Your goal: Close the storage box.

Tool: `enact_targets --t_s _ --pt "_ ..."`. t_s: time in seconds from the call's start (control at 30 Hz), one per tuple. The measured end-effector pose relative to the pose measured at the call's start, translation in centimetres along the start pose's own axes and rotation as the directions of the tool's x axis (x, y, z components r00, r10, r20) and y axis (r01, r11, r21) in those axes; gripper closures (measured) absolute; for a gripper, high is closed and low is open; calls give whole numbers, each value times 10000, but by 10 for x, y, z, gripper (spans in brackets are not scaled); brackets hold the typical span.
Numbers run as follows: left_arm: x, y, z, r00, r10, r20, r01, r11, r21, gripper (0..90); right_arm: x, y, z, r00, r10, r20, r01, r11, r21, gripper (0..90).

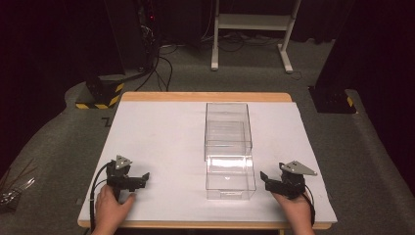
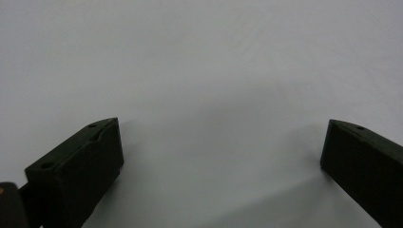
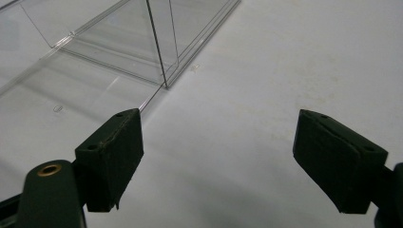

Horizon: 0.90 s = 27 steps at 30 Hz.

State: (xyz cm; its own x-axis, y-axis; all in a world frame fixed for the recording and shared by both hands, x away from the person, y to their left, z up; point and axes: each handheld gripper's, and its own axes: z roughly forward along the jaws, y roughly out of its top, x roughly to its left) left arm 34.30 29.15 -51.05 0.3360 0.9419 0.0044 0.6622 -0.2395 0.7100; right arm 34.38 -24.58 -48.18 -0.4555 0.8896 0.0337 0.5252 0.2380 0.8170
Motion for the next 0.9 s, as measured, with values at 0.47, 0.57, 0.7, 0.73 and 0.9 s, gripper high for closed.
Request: enact_targets --t_s 0.47,0.57,0.7,0.73,0.9 --pt "0 0 0 10000 6 -8 -6 10000 7 5 -1 4 -7 10000 -48 67 49 9998 -199 174" --pt "0 0 0 10000 8 -1 -8 10000 16 5 -1 5 -10 9999 -104 86 106 9995 -287 175" --pt "0 0 0 10000 0 10 0 10000 13 5 0 7 -14 9999 -128 60 130 9992 -372 176" --pt "0 0 0 10000 4 8 -4 10000 12 6 0 8 -15 9999 -126 56 128 9991 -401 176" --pt "0 0 0 10000 2 10 -2 10000 14 6 1 10 -19 9999 -107 36 109 9988 -475 178"
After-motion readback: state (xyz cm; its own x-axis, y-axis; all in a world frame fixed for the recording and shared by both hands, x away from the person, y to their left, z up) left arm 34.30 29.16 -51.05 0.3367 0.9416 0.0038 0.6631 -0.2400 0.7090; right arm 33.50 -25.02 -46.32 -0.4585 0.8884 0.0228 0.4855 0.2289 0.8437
